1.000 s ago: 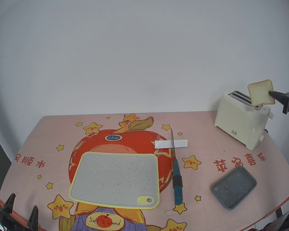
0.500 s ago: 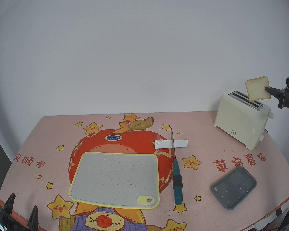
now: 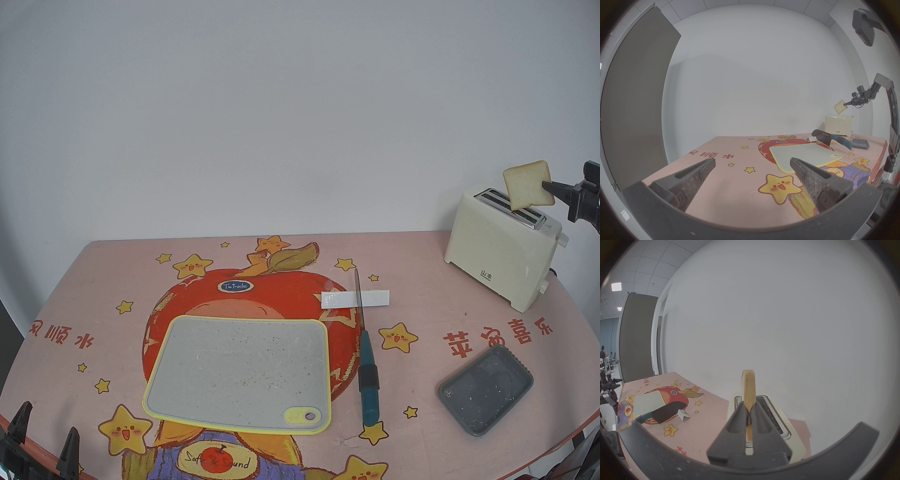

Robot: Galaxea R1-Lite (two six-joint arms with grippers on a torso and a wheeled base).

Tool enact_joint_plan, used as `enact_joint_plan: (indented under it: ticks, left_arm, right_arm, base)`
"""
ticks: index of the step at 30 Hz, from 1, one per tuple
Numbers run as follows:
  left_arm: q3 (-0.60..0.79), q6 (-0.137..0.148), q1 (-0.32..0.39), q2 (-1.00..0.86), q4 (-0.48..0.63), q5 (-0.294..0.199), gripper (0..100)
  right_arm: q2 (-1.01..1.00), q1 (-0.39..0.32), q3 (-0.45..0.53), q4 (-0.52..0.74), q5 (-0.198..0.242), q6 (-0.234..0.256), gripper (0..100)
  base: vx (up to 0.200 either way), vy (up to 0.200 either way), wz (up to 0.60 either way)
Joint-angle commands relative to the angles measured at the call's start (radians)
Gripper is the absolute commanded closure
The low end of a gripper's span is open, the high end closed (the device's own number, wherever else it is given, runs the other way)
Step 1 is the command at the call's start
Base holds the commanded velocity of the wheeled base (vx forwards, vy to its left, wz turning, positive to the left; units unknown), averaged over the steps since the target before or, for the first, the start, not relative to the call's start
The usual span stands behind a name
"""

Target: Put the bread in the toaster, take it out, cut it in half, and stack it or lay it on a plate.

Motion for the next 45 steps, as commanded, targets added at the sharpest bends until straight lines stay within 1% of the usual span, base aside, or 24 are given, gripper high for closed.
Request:
enact_joint_plan:
  ticks: [1, 4, 7, 11, 14, 15, 18, 24, 28, 35, 37, 45]
  left_arm:
    - [0.018, 0.0, 0.0, -0.012, 0.0, 0.0, 0]
    - [0.018, 0.0, 0.0, -0.012, 0.0, 0.0, 0]
    - [0.018, 0.0, 0.0, -0.012, 0.0, -0.001, 0]
    - [0.018, 0.0, 0.0, -0.012, 0.0, 0.0, 0]
    - [0.018, 0.0, 0.0, -0.012, 0.0, 0.0, 0]
    - [0.018, 0.0, 0.0, -0.012, 0.0, 0.0, 0]
    - [0.018, 0.0, 0.0, -0.012, 0.0, 0.0, 0]
    - [0.018, 0.0, 0.0, -0.012, 0.0, 0.0, 0]
    - [0.018, 0.0, 0.0, -0.012, 0.0, 0.0, 0]
    - [0.018, 0.0, 0.0, -0.012, 0.0, 0.0, 0]
    - [0.018, 0.0, 0.0, -0.012, 0.0, 0.0, 0]
    - [0.018, 0.0, 0.0, -0.012, 0.0, 0.0, 0]
  right_arm:
    - [0.008, -0.006, -0.035, 0.011, 0.0, -0.001, 100]
    - [0.008, -0.016, -0.055, 0.012, 0.0, -0.003, 100]
    - [0.005, -0.032, -0.087, 0.044, 0.002, -0.003, 100]
    - [-0.002, -0.041, -0.095, 0.096, 0.0, -0.012, 100]
    - [0.001, -0.059, -0.087, 0.101, 0.002, -0.053, 100]
    - [0.002, -0.067, -0.082, 0.103, 0.002, -0.081, 100]
    - [0.002, -0.075, -0.076, 0.104, 0.003, -0.107, 100]
    - [-0.002, -0.078, -0.044, 0.103, 0.006, -0.108, 100]
    - [-0.015, -0.078, -0.026, 0.103, 0.038, -0.108, 100]
    - [-0.027, -0.078, -0.015, 0.103, 0.043, -0.108, 100]
    - [-0.038, -0.078, -0.013, 0.104, 0.063, -0.107, 100]
    - [-0.045, -0.076, -0.007, 0.104, 0.069, -0.107, 100]
  base:
    - [0.0, 0.0, 0.0]
    - [0.0, 0.0, 0.0]
    - [0.0, 0.0, 0.0]
    - [0.0, 0.0, 0.0]
    - [0.0, 0.0, 0.0]
    - [0.0, 0.0, 0.0]
    - [0.0, 0.0, 0.0]
    - [0.0, 0.0, 0.0]
    - [0.0, 0.0, 0.0]
    - [0.0, 0.0, 0.0]
    - [0.0, 0.0, 0.0]
    - [0.0, 0.0, 0.0]
